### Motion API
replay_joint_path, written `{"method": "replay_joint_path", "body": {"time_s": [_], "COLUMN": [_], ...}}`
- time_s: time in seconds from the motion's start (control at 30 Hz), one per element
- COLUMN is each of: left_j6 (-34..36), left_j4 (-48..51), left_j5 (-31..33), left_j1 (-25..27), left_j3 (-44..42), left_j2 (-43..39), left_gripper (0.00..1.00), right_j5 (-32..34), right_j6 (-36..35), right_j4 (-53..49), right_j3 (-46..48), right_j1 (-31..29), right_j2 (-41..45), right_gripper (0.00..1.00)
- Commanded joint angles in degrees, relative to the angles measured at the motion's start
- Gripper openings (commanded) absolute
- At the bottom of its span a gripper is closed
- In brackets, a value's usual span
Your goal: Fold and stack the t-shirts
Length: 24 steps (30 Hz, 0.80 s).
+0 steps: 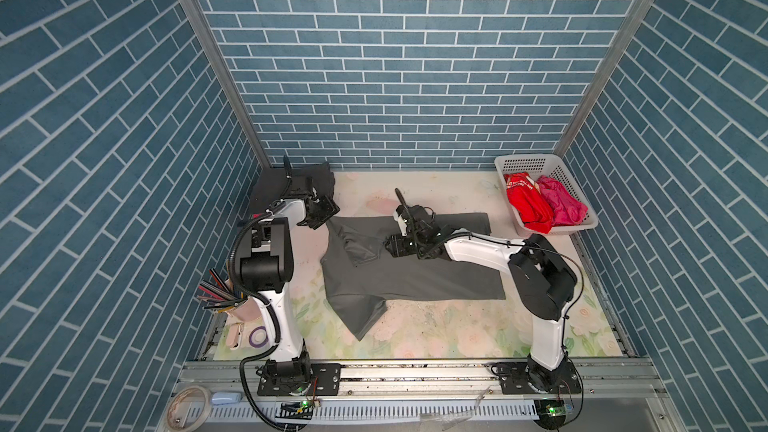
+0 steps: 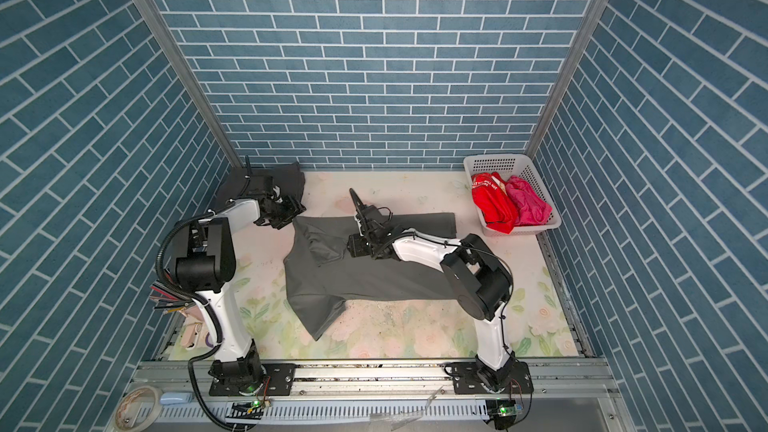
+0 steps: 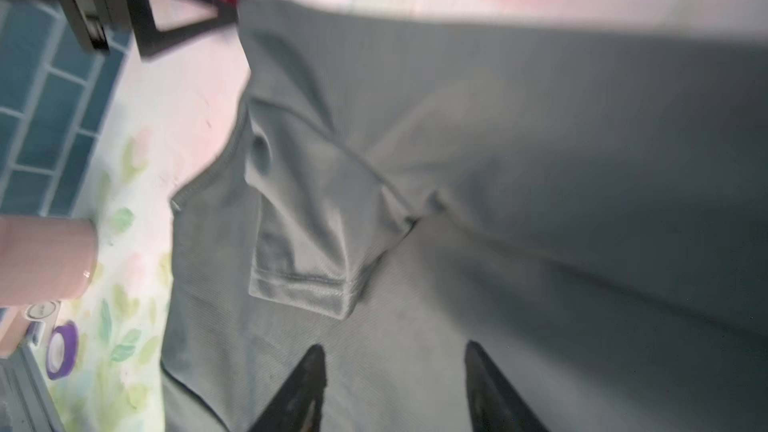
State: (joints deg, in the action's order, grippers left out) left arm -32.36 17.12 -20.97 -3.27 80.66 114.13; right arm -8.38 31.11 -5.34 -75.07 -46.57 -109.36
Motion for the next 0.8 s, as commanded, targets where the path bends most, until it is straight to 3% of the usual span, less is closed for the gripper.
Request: {"method": "replay_joint_path", "body": {"time_s": [0.0,0.07,0.2,0.43,0.77], "left_j6": [-0.44,-2.23,-7.28,-8.58,-6.25], "left_j4": [-0.36,-2.68,-9.1,-12.35,-12.98], "left_j5": [-1.52,-4.73,-9.41,-9.41,-8.92], "left_j1": [2.01,3.67,7.03,9.64,2.98], "left_j3": [-0.57,-1.16,-2.34,-4.86,-15.21], "left_j2": [-5.9,-6.37,-4.0,0.44,-3.49], "left_gripper": [0.81,0.87,0.87,0.88,0.87], "right_j5": [-0.69,-3.8,-9.99,-13.15,-13.79], "right_j6": [-2.06,-2.29,-1.57,-2.99,-4.07], "right_j4": [0.22,1.31,6.77,6.85,9.06], "right_j3": [1.01,0.61,1.24,0.0,6.83], "right_j1": [4.28,7.24,12.18,17.67,22.83], "right_j2": [3.1,2.23,-0.3,-6.17,-8.38], "right_gripper": [0.65,0.72,0.87,0.89,0.9]}}
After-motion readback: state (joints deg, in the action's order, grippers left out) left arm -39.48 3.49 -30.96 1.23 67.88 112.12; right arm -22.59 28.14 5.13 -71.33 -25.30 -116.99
